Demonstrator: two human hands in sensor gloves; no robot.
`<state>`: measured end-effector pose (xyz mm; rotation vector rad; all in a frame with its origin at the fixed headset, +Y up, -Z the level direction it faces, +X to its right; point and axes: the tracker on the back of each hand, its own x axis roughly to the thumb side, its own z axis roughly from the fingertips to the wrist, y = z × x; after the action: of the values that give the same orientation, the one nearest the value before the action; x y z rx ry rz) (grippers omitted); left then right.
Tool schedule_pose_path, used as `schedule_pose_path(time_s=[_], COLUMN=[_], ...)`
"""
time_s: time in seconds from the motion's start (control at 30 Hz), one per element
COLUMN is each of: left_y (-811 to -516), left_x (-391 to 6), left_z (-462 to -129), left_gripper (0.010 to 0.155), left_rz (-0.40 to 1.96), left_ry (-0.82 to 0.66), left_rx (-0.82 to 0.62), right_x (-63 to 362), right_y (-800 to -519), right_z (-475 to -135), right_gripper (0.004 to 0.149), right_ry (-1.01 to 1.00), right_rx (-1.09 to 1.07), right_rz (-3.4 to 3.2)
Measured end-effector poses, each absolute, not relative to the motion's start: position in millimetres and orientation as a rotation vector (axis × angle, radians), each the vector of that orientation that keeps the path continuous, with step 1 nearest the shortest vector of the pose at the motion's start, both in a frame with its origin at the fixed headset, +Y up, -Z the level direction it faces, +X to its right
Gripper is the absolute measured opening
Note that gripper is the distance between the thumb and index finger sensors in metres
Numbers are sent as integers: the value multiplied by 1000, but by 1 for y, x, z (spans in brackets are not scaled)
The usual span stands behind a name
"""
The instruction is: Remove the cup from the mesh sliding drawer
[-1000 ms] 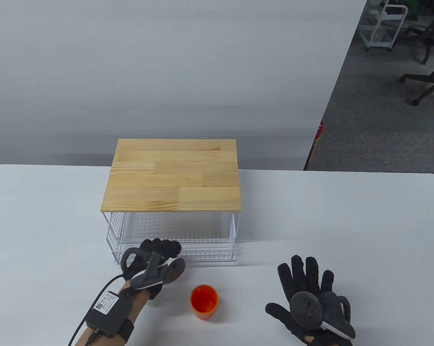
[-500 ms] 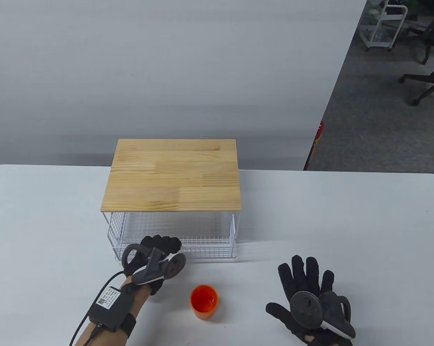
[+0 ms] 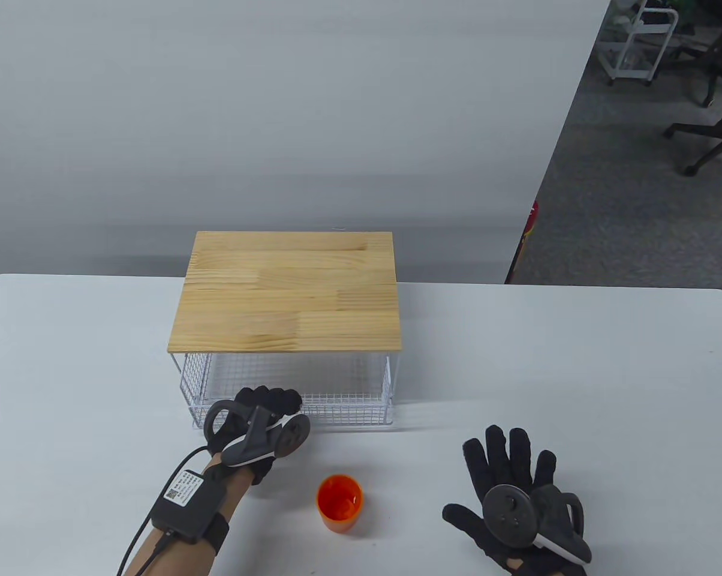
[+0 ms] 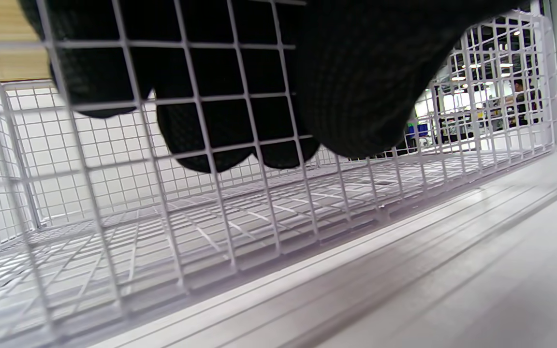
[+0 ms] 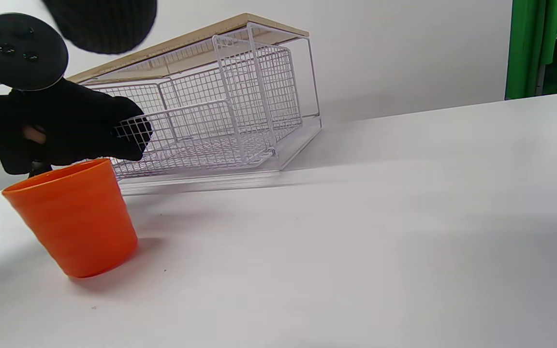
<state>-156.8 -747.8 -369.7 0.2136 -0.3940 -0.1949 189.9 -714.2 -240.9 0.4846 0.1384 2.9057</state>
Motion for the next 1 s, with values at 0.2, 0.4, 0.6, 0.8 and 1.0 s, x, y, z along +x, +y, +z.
schedule_pose_path(time_s=[0.2, 0.4, 0.6, 0.8, 1.0], left_y=[-747, -747, -748, -747, -747], left_x=[-156, -156, -156, -155, -154], left_z=[-375, -379, -385, -391, -396], left_gripper=[34, 34, 34, 34, 35], left_rz=[-195, -193, -190, -186, -186], left_ry=[-386, -379, -364, -338, -324], left_rx=[208, 207, 199, 190, 183], right_x=[190, 191, 191, 191, 191], right_y=[-714, -714, -713, -713, -713], right_z=[-241, -241, -241, -240, -240], right_gripper=[92, 92, 92, 92, 92], right_ry=[137, 135, 134, 135, 129], right_rx=[484, 484, 483, 478, 478], right_rz=[2906, 2905, 2905, 2906, 2906])
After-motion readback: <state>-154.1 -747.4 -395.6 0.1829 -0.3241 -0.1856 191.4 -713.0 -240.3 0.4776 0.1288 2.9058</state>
